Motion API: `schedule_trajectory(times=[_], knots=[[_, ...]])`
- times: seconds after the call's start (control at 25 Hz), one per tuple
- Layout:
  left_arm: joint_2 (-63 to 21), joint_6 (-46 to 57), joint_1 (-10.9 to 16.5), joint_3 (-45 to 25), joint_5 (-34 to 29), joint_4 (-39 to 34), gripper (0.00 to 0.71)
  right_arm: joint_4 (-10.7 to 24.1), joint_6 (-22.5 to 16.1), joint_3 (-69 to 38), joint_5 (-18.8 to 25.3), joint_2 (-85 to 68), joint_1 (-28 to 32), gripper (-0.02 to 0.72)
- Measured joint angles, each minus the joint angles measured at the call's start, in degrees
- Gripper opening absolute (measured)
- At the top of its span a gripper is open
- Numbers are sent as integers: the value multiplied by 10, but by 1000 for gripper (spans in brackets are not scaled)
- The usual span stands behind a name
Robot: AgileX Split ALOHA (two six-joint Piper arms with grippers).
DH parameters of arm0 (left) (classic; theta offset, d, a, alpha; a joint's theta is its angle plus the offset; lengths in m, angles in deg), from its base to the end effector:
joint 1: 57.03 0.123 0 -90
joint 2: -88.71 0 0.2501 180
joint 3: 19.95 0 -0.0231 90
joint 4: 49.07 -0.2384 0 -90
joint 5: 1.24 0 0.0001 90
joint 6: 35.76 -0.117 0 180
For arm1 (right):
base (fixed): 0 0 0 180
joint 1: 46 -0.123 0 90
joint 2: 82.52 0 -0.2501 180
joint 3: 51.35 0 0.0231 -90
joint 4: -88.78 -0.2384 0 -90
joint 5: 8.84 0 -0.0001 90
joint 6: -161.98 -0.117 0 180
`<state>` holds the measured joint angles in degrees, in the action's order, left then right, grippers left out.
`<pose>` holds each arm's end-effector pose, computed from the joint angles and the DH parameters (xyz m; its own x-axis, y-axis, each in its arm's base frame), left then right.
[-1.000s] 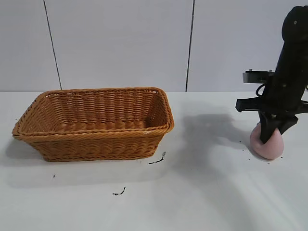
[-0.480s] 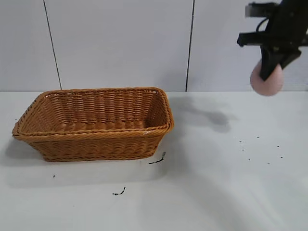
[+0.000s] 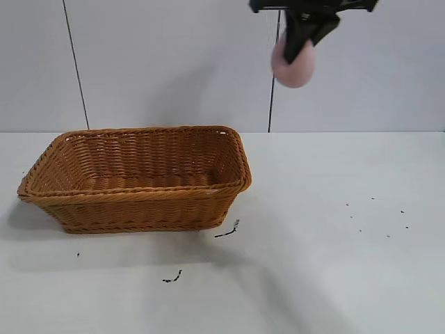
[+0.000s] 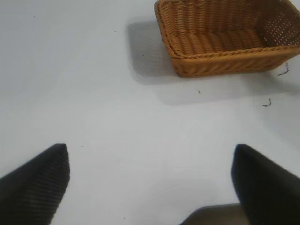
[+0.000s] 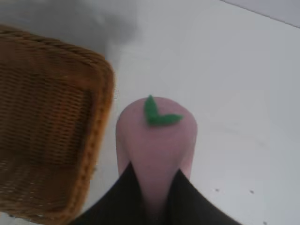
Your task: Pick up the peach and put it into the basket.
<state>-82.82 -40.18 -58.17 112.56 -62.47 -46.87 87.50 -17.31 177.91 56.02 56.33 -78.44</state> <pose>0.0411 -0.0048 0.2589 -0.4529 0.0676 -0.8890 0.0765 0.9964 0.0368 0.4012 0.2578 0.2068 -0.7598 -0.4864 -0.4314 -0.5459 0.8377 0.0170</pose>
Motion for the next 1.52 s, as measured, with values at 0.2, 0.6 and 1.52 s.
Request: schedule_trajectory(times=[0.2,0.6,1.52], knots=[[0,0,0,0,0,0,692,6,25,0,-42,73,-35,24],[0,0,0,0,0,0,692,13,27,0,-59,121,-39,507],[0,0,0,0,0,0,692,31,27,135,47,95,103,689]])
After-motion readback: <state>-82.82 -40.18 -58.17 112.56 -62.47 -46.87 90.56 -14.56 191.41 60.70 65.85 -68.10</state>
